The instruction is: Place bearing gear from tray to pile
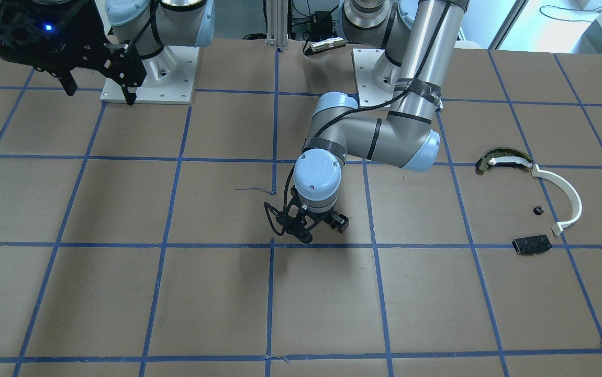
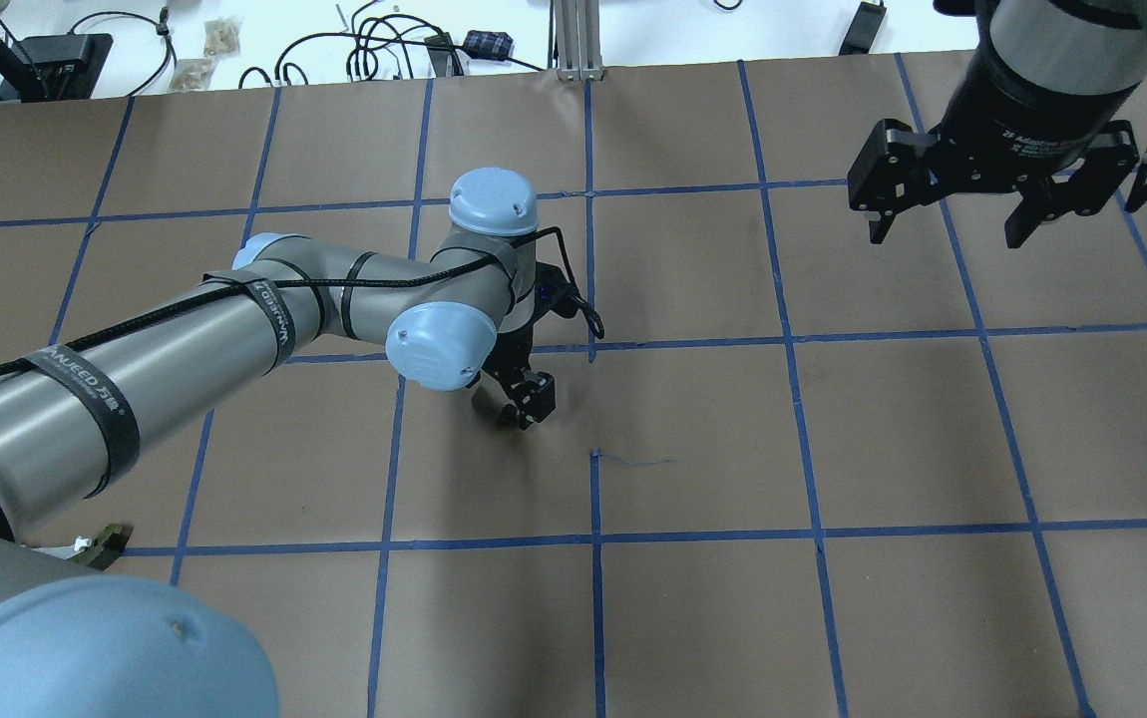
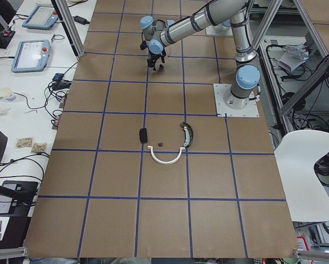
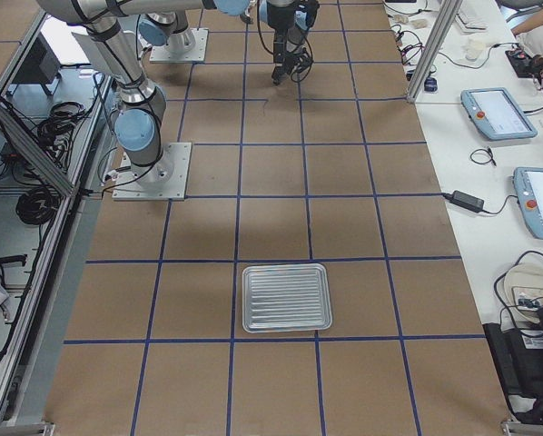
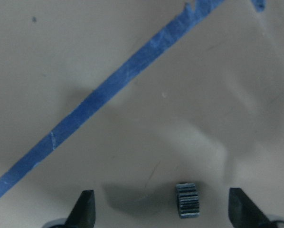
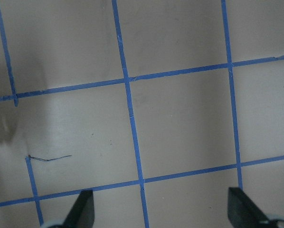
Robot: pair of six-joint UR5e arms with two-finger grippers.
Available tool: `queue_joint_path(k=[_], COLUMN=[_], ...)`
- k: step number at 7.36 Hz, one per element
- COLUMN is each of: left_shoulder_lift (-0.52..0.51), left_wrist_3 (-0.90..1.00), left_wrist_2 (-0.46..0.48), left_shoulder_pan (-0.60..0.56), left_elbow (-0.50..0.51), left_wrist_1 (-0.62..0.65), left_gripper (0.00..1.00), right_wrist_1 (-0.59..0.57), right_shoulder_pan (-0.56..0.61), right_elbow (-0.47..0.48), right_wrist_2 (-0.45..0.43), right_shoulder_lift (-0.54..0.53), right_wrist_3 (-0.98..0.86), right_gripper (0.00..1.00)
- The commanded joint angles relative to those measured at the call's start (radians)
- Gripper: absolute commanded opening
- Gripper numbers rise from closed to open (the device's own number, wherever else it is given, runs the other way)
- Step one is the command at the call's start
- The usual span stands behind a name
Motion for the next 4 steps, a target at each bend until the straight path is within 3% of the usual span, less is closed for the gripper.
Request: queue_joint_path(k=[1,2,4], left_shoulder_lift=[0.000,-0.001,0.000], left_wrist_3=[0.000,0.000,0.000], left_wrist_2=[-0.002,-0.003,-0.015], left_shoulder_pan=[-0.001,-0.001,-0.002], left_elbow=[0.000,0.000,0.000], left_wrist_1=[0.000,0.000,0.003], left_gripper=[0.43,0.00,0.00], right_wrist_1=[0.003,0.001,-0.016], right_shoulder_pan=[0.002,0.002,0.003], right_elbow=[-0.008,-0.003,-0.003], right_wrist_2=[0.001,0.001,0.001], right_shoulder_lift=[-0.010,-0.008,0.008], right_wrist_3=[0.000,0.000,0.000], right_gripper=[1.00,1.00,1.00])
